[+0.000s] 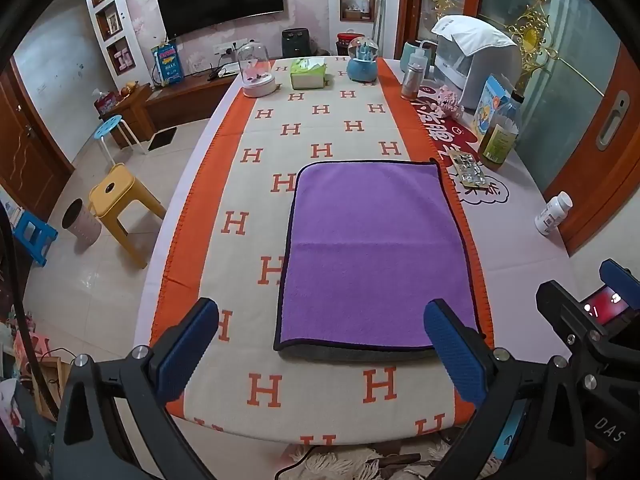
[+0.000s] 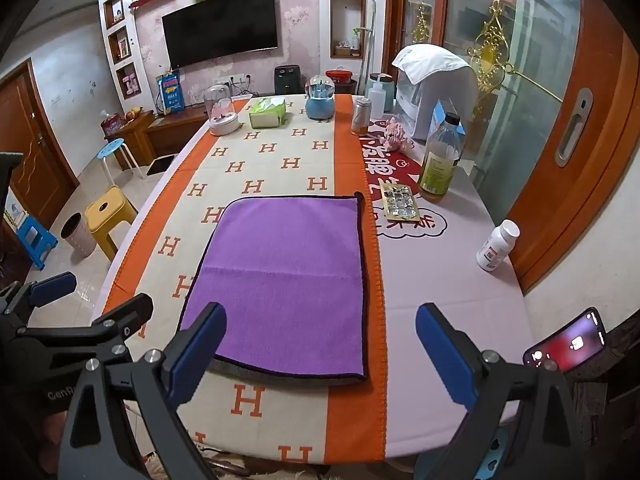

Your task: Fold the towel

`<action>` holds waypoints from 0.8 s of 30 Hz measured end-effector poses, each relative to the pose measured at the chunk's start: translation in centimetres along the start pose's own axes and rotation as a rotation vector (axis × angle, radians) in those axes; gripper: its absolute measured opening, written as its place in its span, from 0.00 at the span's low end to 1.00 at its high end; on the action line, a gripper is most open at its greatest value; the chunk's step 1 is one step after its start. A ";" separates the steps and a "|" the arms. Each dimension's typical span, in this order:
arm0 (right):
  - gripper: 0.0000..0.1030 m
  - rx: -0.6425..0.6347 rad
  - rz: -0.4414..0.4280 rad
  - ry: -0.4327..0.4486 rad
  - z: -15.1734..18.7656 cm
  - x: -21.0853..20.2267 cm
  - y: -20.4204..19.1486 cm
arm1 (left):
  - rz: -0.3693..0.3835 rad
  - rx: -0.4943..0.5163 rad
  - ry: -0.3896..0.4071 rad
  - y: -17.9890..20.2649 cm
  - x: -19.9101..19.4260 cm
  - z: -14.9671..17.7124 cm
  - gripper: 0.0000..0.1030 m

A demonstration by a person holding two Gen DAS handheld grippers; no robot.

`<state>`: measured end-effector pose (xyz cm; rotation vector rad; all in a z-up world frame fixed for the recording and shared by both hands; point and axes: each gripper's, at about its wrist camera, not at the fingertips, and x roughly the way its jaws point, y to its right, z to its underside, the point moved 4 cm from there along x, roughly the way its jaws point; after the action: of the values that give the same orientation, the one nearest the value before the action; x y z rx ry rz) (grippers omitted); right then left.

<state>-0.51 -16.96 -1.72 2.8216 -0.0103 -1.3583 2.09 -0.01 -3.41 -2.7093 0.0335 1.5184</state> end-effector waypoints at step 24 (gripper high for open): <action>0.93 0.002 -0.002 0.006 -0.3 0.2 0.2 | 0.004 0.006 0.006 0.2 -0.4 -0.3 0.99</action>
<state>-0.15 -17.20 -1.75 2.8279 -0.0081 -1.3514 2.18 -0.26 -2.94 -2.7110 0.0433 1.5083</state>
